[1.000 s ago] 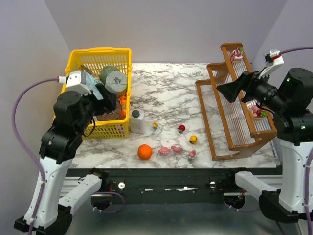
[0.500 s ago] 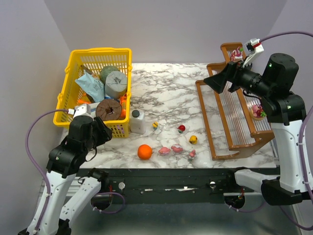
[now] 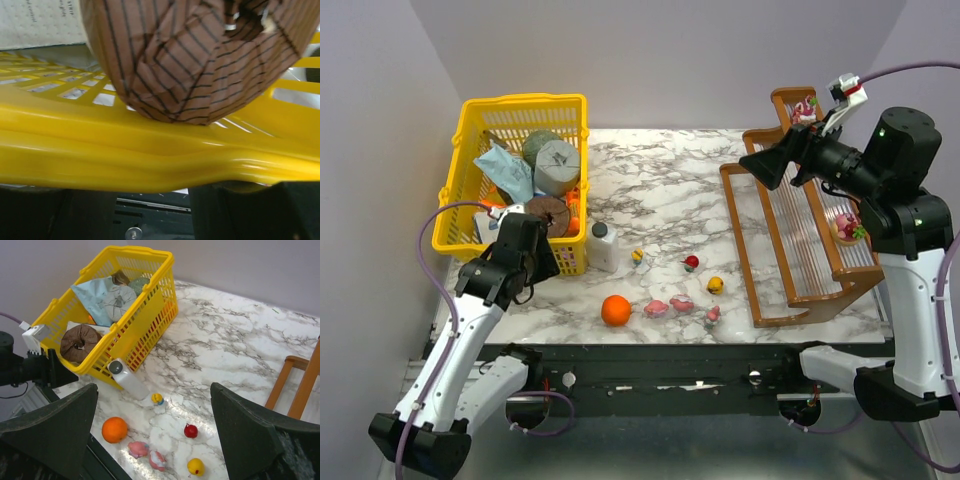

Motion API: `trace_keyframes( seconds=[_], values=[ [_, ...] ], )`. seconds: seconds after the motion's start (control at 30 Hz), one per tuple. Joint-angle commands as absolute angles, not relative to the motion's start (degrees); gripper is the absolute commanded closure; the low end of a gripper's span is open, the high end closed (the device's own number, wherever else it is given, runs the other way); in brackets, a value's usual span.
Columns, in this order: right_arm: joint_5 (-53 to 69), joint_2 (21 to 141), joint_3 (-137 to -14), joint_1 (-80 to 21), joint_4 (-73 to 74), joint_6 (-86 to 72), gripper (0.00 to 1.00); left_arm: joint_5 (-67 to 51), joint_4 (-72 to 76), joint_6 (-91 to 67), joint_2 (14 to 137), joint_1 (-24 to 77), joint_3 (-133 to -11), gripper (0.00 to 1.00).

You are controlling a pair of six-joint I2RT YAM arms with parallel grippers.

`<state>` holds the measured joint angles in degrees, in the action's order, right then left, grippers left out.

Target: Place and organize the plastic toys onto the shelf

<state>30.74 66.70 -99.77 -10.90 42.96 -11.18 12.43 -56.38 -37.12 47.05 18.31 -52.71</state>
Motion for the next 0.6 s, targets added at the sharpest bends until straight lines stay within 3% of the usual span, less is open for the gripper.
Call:
trace_keyframes(
  seconds=[0.0, 0.57],
  values=[
    [29.88, 65.39, -99.23, -11.25, 42.98, -9.41, 0.00, 17.49, -48.79, -33.05, 50.62, 14.16, -54.40, 0.39],
    [27.25, 68.38, -101.25, -11.25, 42.45, -7.56, 0.00, 6.15, -31.20, -26.89, 71.61, -2.63, -63.36, 0.38]
  ],
)
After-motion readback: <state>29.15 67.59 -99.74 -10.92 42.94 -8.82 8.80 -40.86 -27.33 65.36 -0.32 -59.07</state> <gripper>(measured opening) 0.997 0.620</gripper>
